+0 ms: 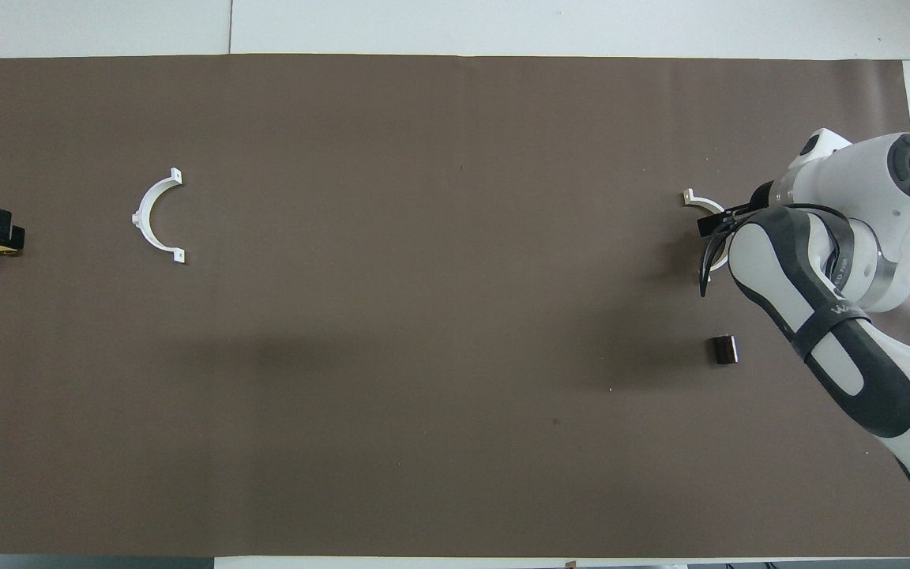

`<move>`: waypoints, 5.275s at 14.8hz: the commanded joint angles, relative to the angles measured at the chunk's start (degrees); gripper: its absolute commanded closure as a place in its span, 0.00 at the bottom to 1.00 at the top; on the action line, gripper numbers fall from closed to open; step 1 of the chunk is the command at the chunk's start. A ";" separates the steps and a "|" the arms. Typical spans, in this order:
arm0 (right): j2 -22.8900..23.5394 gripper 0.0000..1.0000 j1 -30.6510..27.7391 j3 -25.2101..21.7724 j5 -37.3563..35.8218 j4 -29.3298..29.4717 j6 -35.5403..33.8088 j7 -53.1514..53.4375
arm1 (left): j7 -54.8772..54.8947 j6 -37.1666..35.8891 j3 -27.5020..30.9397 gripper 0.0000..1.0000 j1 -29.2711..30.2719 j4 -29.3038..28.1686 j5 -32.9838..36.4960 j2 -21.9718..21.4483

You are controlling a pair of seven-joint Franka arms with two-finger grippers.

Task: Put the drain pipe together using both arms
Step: 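Grasp the clamp half with the right gripper while the left gripper grasps the other, then carry both white clamp halves toward each other at the table center, then press the halves together, open the right gripper and withdraw it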

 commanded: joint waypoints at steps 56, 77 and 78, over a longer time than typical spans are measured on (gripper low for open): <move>11.37 0.90 33.31 1.21 -4.51 17.97 -4.25 52.04 | -8.83 31.52 0.85 1.00 -2.67 -10.31 1.27 15.45; -0.91 0.00 21.12 0.51 -4.78 19.46 -16.62 35.45 | -47.77 41.25 0.77 1.00 -30.62 -10.91 9.62 23.09; -2.76 0.00 19.27 0.51 -4.78 19.55 -19.26 33.33 | -47.77 42.22 0.68 1.00 -30.88 -11.00 9.71 23.18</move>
